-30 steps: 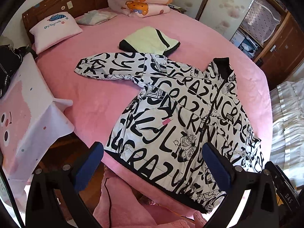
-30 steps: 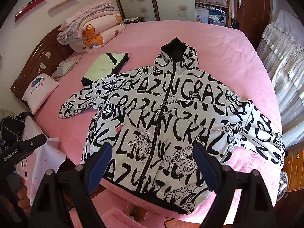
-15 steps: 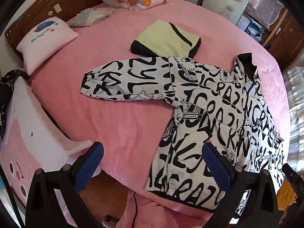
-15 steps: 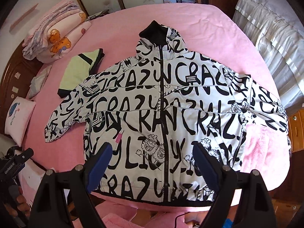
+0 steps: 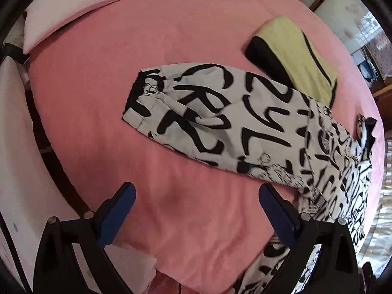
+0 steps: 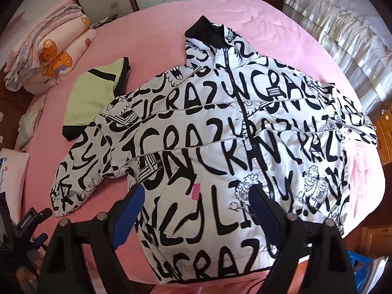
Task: Fold large clothes
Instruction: 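Move the left gripper to the jacket sleeve cuff and grasp it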
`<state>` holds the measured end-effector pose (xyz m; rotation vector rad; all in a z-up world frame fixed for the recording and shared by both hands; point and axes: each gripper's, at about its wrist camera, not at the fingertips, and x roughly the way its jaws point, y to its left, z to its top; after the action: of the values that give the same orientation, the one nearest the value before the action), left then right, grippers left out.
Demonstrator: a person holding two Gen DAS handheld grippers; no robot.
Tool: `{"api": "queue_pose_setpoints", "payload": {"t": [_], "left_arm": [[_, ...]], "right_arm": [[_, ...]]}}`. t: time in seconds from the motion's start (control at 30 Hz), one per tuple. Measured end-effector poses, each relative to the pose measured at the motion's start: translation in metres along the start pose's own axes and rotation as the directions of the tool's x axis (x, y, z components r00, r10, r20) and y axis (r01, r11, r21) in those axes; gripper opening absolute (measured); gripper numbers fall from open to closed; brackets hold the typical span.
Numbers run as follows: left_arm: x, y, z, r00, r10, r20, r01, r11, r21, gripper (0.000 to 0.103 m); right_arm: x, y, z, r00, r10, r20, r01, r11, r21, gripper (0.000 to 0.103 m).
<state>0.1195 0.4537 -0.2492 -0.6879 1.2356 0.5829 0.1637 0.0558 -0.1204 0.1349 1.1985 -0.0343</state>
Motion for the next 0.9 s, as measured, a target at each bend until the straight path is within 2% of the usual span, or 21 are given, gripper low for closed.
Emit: {"api": "queue_pose_setpoints", "payload": {"t": [0.13,0.27,0.43,0.57,0.63,0.73,0.8,0.9], "left_arm": [[0.042,0.028,0.027,1.0,0.018,0.003,-0.018,0.996,-0.087,0.094],[0.077,0.052,0.04,0.999,-0.029,-0.016,0.025,0.983,-0.182,0.094],[0.108,0.08,0.04,0.996,-0.093,0.008,0.091,0.947,-0.308,0.094],[0.121,0.098,0.037,0.986,-0.152,0.068,0.166,0.906,-0.388,0.093],[0.124,0.105,0.039,0.981,-0.153,0.117,0.188,0.886,-0.425,0.092],[0.131,0.107,0.047,0.98,-0.132,0.152,0.185,0.885,-0.428,0.091],[0.135,0.103,0.052,0.983,-0.112,0.146,0.164,0.893,-0.42,0.088],[0.138,0.097,0.062,0.986,-0.077,0.151,0.134,0.897,-0.421,0.068]], "right_arm": [[0.027,0.032,-0.008,0.999,-0.016,-0.043,0.014,0.998,-0.054,0.087],[0.05,0.051,-0.021,0.995,-0.038,-0.093,0.033,0.998,-0.056,0.087],[0.073,0.072,-0.049,0.984,-0.022,-0.179,0.008,0.997,-0.076,0.087],[0.083,0.085,-0.065,0.974,-0.011,-0.225,-0.016,0.993,-0.118,0.087],[0.086,0.089,-0.069,0.972,-0.009,-0.235,-0.023,0.991,-0.132,0.087],[0.089,0.09,-0.068,0.972,-0.013,-0.234,-0.019,0.991,-0.136,0.087],[0.09,0.089,-0.066,0.973,-0.022,-0.228,-0.007,0.992,-0.126,0.087],[0.093,0.084,-0.061,0.976,-0.03,-0.218,0.009,0.995,-0.097,0.087]]}}
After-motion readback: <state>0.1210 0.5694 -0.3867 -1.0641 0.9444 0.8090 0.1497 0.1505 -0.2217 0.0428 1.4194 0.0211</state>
